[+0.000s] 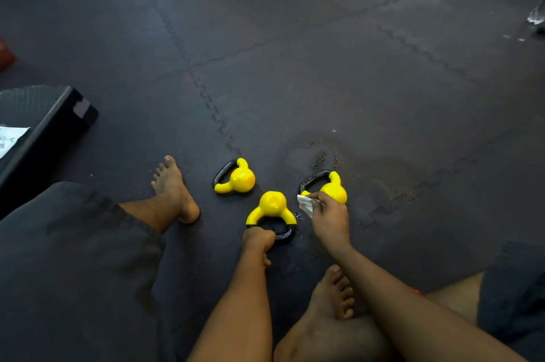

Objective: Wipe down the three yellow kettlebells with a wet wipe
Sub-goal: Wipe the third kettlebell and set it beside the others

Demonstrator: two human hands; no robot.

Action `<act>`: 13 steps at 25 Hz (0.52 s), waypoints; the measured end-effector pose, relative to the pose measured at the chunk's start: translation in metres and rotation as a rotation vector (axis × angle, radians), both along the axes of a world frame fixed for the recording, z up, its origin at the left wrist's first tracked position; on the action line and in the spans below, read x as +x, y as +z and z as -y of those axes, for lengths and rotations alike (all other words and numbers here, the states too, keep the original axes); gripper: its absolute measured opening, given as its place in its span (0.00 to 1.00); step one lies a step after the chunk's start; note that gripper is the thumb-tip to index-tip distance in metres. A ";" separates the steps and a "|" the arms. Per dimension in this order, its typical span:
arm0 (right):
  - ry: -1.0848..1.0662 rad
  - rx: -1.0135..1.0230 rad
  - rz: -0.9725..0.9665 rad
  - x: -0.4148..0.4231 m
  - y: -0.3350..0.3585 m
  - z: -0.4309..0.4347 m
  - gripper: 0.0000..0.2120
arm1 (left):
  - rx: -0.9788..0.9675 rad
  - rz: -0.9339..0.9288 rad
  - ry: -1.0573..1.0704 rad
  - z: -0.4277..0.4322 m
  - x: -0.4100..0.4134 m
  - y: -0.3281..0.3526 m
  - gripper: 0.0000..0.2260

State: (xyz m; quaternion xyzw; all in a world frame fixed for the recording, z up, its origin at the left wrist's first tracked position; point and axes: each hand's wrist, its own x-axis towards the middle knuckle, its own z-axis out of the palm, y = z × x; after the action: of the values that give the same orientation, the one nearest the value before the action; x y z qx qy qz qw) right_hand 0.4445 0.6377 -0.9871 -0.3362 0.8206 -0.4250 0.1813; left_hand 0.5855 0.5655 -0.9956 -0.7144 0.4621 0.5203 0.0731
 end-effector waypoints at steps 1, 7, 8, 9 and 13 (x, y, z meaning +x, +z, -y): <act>0.013 -0.021 0.021 0.000 0.007 0.000 0.10 | -0.097 0.045 -0.050 0.003 -0.001 0.011 0.21; 0.055 -0.186 0.101 -0.006 0.073 -0.007 0.08 | -0.512 -0.328 -0.262 0.032 -0.019 0.112 0.18; 0.071 -0.224 0.134 -0.005 0.084 -0.009 0.08 | -0.499 -0.415 -0.322 0.029 -0.020 0.128 0.17; 0.089 -0.261 0.167 -0.004 0.095 -0.010 0.09 | -0.479 -0.478 -0.365 0.024 -0.020 0.141 0.16; 0.166 -0.365 0.272 0.008 0.137 -0.018 0.10 | -0.573 -0.520 -0.513 0.003 -0.006 0.180 0.11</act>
State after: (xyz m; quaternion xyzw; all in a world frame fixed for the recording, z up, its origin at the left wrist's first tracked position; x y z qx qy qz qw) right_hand 0.4527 0.6558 -0.8498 -0.3694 0.6676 -0.5914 0.2608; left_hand 0.5792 0.5629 -0.8158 -0.4145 0.7520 0.4985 -0.1192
